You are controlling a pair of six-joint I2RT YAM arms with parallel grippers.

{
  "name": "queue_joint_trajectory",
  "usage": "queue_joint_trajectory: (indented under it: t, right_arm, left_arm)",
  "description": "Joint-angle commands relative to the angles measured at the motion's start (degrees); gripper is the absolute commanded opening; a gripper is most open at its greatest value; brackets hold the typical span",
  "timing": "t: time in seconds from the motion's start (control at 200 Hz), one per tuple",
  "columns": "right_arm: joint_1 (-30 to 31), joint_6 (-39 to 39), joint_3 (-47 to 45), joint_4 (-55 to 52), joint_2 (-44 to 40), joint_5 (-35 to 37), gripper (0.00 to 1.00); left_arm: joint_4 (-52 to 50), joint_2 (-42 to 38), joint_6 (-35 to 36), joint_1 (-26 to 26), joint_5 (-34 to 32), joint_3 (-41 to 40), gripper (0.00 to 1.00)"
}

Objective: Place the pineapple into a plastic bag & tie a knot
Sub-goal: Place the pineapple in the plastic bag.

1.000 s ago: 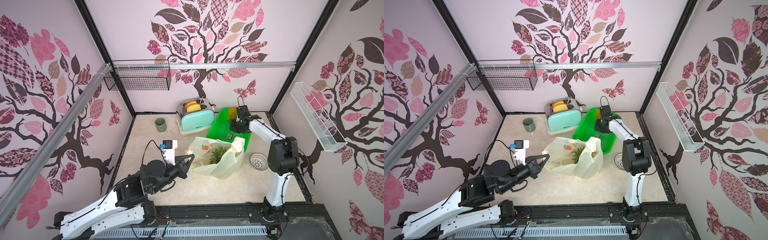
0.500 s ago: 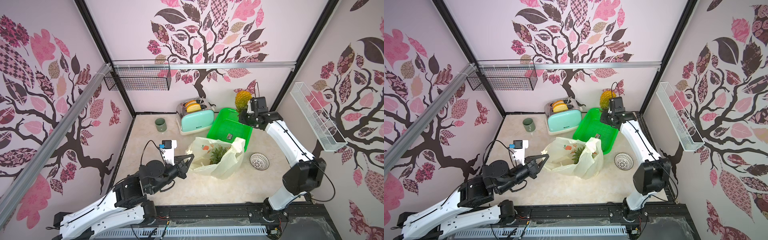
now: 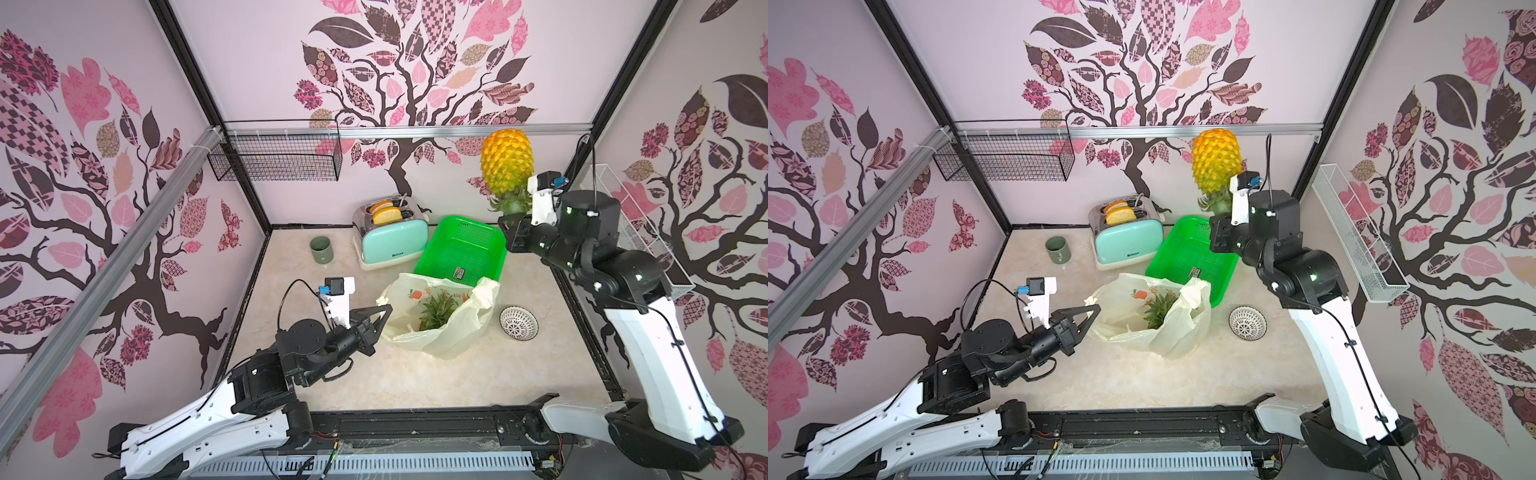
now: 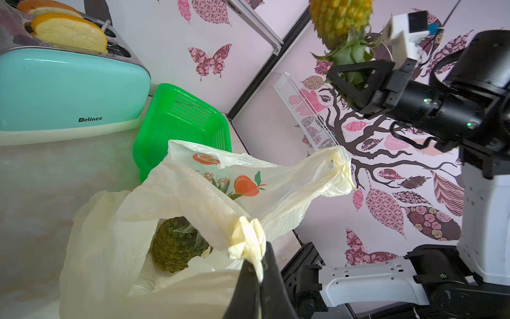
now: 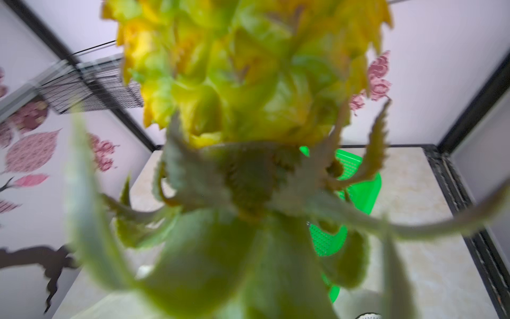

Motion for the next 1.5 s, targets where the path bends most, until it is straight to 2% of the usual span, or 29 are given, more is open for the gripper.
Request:
queue_joint_trajectory:
  t: [0.0, 0.175, 0.47, 0.755, 0.94, 1.345, 1.496]
  right_arm:
    - [6.0, -3.2, 4.4, -2.4, -2.4, 1.1, 0.0]
    - [17.9, -5.3, 8.8, -11.3, -1.8, 2.2, 0.0]
    - [28.3, -9.8, 9.1, -26.0, -0.9, 2.8, 0.0]
    - [28.6, -8.0, 3.5, -33.5, -2.6, -3.4, 0.0]
    - [28.6, -6.0, 0.3, -36.9, -1.1, -6.9, 0.0]
    - [28.6, -1.5, -4.3, -34.8, 5.5, -10.5, 0.0]
    - [28.6, -0.3, -4.4, -37.2, 9.8, -8.3, 0.0]
  left_arm:
    - [1.9, -0.3, 1.1, 0.1, -1.1, 0.5, 0.0]
    - [3.1, -0.5, 1.2, 0.2, -1.8, 0.3, 0.0]
    - [4.6, -0.9, 1.0, 0.2, -2.6, -0.5, 0.0]
    - [5.8, -0.9, 0.3, 0.2, -3.8, -0.9, 0.0]
    - [7.9, -0.2, 0.8, 0.1, -2.1, -1.0, 0.0]
    - [10.1, 2.1, 2.2, 0.1, 5.5, 0.6, 0.0]
    - [10.9, 2.1, 2.2, 0.2, 6.6, 0.6, 0.0]
